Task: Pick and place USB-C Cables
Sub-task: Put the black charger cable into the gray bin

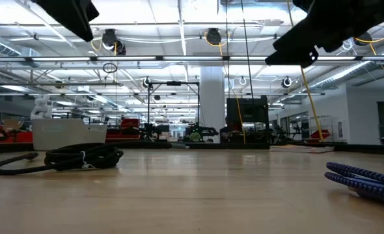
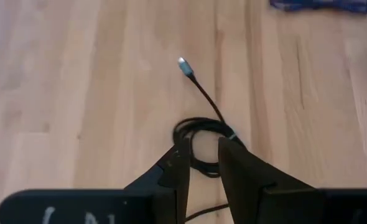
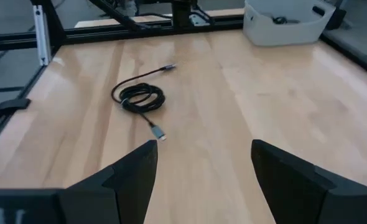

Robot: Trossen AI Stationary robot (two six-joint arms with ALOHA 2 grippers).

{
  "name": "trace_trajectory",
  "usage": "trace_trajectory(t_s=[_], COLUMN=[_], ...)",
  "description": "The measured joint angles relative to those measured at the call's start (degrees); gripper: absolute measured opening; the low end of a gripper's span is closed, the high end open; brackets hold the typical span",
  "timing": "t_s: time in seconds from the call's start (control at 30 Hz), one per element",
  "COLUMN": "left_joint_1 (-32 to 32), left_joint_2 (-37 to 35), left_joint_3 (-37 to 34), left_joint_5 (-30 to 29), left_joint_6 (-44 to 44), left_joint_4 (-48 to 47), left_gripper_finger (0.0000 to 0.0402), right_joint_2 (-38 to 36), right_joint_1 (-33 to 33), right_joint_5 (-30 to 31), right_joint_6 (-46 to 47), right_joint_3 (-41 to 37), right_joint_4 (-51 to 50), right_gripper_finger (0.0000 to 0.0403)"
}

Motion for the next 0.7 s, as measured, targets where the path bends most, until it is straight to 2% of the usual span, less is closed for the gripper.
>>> trace_trajectory(t_s=[0.2,0.43,0.6,0.7], left_joint_1=[-2.5,-4.0,-4.9,-4.9], left_joint_2=[5.9,9.7,9.9,10.0], left_joint_3=[2.3,8.2,13.9,18.6], left_joint_5=[2.8,3.8,3.5,3.5], left_joint_6=[-2.6,0.0,4.4,6.3], left_joint_4=[0.1,-1.4,-6.4,-15.6], left_gripper_finger=[0.0088,0.0087,0.0087,0.0087], right_joint_2=[0.0,0.0,0.0,0.0], right_joint_1=[2.7,4.1,4.1,4.1], right_joint_5=[0.0,0.1,0.1,0.1], right_joint_6=[1.6,0.6,-2.2,-3.8], right_joint_3=[-1.2,-1.2,-1.2,-1.2], right_joint_4=[0.5,1.4,4.4,5.6], right_gripper_finger=[0.0254,0.0254,0.0254,0.0254])
